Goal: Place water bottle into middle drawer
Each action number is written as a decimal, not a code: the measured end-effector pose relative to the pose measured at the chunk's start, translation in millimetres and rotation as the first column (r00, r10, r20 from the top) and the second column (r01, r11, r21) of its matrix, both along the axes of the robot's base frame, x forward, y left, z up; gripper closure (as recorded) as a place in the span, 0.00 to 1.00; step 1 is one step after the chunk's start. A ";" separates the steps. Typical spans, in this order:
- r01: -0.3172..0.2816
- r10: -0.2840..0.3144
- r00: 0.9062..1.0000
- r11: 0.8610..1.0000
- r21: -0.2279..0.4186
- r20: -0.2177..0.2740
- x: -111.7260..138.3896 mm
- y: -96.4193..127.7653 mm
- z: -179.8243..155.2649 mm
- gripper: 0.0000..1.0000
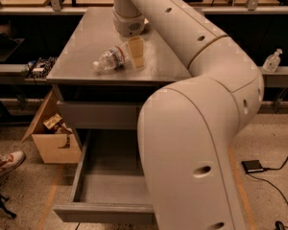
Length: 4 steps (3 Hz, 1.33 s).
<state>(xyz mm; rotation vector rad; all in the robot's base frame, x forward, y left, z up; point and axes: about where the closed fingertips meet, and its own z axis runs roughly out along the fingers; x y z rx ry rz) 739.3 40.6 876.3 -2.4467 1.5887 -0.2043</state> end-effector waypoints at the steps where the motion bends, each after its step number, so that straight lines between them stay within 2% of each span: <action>1: -0.011 0.011 1.000 1.000 -0.006 -0.015 17.0 9.1 -14.2 0.00; 2: -0.013 0.013 1.000 1.000 -0.004 -0.021 28.2 15.1 -23.0 0.18; 3: 0.013 -0.013 1.000 1.000 0.002 -0.027 28.6 6.6 -22.1 0.41; 4: 0.080 -0.079 0.996 0.997 0.008 -0.044 16.7 -18.1 -15.2 0.72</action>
Offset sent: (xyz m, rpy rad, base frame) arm 0.0356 0.0077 -0.0188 -0.0489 0.1051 0.0109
